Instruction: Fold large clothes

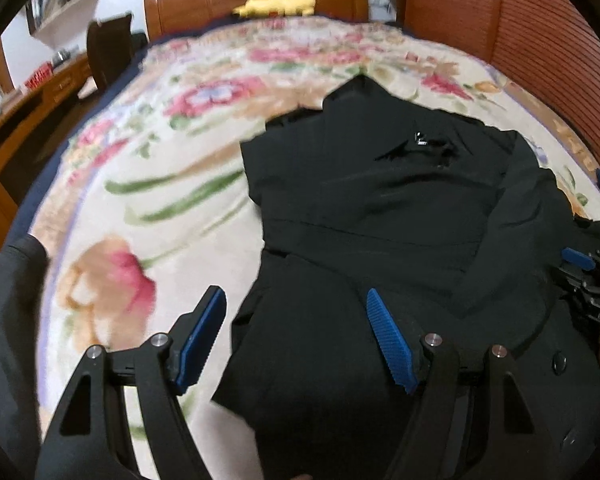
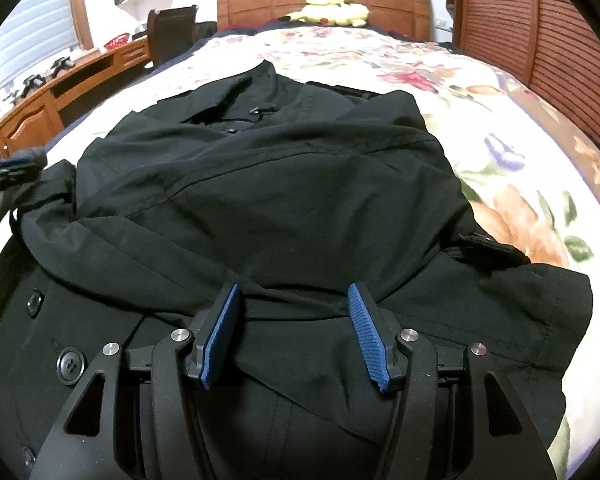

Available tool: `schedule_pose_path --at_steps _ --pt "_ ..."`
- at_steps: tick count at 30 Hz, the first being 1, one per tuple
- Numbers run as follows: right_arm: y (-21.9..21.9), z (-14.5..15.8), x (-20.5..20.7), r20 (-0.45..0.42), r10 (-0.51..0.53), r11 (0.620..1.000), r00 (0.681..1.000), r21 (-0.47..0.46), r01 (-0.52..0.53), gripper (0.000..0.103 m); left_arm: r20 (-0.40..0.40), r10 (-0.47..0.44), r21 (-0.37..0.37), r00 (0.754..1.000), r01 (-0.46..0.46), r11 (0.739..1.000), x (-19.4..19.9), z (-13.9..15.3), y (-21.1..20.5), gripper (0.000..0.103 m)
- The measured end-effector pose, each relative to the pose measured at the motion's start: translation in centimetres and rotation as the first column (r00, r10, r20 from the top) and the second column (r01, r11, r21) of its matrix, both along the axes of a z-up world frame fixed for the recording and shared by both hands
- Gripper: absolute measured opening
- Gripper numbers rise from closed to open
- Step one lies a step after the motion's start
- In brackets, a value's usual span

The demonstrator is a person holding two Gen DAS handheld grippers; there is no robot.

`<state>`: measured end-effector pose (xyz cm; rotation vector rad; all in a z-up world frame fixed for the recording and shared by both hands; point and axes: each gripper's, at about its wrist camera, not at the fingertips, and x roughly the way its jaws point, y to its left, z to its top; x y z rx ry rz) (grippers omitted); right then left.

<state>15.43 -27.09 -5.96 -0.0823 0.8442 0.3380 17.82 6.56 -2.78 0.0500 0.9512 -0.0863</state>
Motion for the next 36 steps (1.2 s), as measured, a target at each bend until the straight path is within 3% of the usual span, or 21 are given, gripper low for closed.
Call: schedule_pose_path --at_steps 7,10,12,15,21,26,36 --pt "-0.4 -0.1 0.2 -0.015 0.006 0.999 1.0 0.042 -0.005 0.057 -0.068 -0.012 -0.065 0.998 0.007 0.998 1.2 -0.7 -0.1 0.072" --pt "-0.5 -0.1 0.3 -0.018 0.007 0.999 1.0 0.049 -0.006 0.057 -0.07 -0.024 -0.087 0.997 0.018 0.996 1.0 -0.5 -0.1 0.049" --pt "-0.6 -0.1 0.3 -0.019 0.007 0.999 1.0 0.052 -0.006 0.057 -0.067 -0.04 -0.078 0.997 0.034 0.996 0.6 -0.4 -0.3 0.022" --pt "-0.6 -0.1 0.3 -0.018 0.007 0.999 1.0 0.052 -0.006 0.057 -0.057 -0.069 -0.07 0.996 0.065 0.995 -0.7 0.0 -0.6 0.004" --pt "-0.6 -0.1 0.4 -0.02 0.006 0.998 1.0 0.059 -0.005 0.057 0.086 -0.132 0.018 0.987 0.131 0.991 -6.7 2.8 -2.4 0.0" --pt "-0.2 0.2 0.1 -0.013 0.002 1.0 1.0 0.019 -0.002 0.057 0.156 -0.16 0.057 0.975 0.153 0.987 -11.8 3.7 -3.4 0.0" --pt "-0.9 3.7 -6.1 0.043 0.028 0.999 0.999 -0.041 -0.026 0.057 0.251 -0.153 0.009 0.956 0.155 0.988 -19.0 3.6 -3.7 0.0"
